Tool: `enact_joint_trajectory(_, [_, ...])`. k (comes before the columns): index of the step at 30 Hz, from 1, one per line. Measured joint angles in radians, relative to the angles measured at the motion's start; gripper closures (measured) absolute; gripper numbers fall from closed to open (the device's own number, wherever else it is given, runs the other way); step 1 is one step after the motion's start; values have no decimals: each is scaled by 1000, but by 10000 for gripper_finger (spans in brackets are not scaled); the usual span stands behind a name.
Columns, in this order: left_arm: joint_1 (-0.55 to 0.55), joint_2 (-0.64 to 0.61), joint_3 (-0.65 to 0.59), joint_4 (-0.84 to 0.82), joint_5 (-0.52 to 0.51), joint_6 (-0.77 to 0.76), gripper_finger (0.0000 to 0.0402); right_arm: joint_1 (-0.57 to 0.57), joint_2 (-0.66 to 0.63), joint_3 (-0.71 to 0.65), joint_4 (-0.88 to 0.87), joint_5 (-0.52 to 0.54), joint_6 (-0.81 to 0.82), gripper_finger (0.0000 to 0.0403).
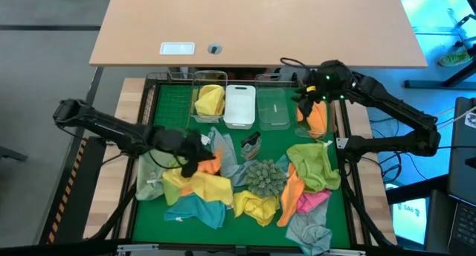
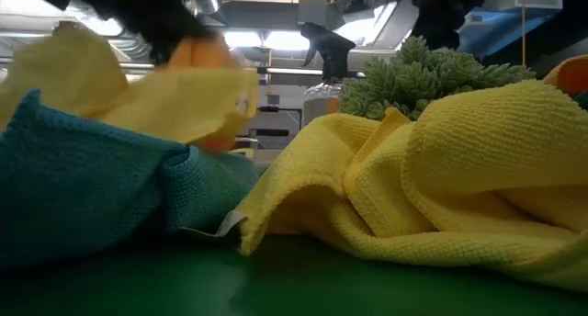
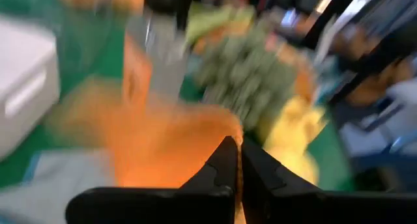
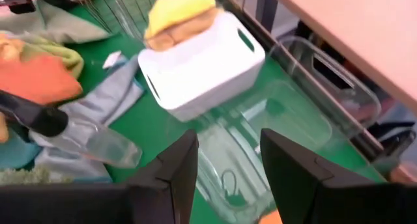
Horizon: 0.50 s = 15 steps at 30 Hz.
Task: Sort microfiber towel by color & place in baskets
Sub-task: Put the left orange microfiber towel into the right transparent bin
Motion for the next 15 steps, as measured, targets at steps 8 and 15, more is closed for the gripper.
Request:
enact_joint_trajectory(8, [-1,-124,0,206,-4,66,401,0,0,0,32,0,-1,237])
enact_joint_trajectory(15, [7,-156,0,441,-11,189,401,0,10,0,39,-72,-1,237])
